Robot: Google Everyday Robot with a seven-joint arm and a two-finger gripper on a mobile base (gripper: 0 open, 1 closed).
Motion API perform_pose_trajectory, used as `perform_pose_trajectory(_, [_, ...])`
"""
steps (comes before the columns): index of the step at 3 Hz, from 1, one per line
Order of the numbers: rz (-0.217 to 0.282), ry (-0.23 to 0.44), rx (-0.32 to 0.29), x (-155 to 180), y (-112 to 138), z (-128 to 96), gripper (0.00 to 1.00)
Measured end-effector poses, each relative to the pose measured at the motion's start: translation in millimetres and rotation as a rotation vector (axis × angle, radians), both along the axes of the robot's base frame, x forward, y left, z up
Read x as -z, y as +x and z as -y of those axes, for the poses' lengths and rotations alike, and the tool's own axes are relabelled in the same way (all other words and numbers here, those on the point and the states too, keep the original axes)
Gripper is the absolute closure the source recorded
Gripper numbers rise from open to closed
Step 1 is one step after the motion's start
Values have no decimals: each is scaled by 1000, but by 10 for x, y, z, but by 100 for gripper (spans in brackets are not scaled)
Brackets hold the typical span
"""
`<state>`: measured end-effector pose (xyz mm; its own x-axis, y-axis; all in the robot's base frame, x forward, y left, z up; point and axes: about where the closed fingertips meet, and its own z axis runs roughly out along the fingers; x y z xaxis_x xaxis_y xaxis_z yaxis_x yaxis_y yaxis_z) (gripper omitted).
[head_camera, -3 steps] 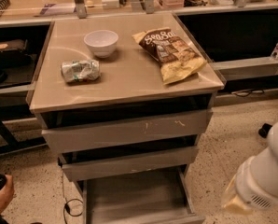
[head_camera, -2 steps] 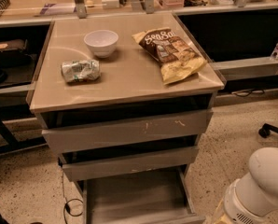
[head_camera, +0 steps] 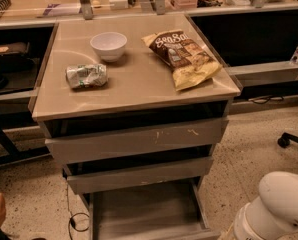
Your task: Close bottom drawer
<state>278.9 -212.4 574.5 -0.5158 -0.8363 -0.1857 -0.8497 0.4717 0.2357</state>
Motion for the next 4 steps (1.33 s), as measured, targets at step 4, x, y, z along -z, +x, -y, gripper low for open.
perform_pose_trajectory(4, [-195, 90, 125, 1930, -164, -236, 100])
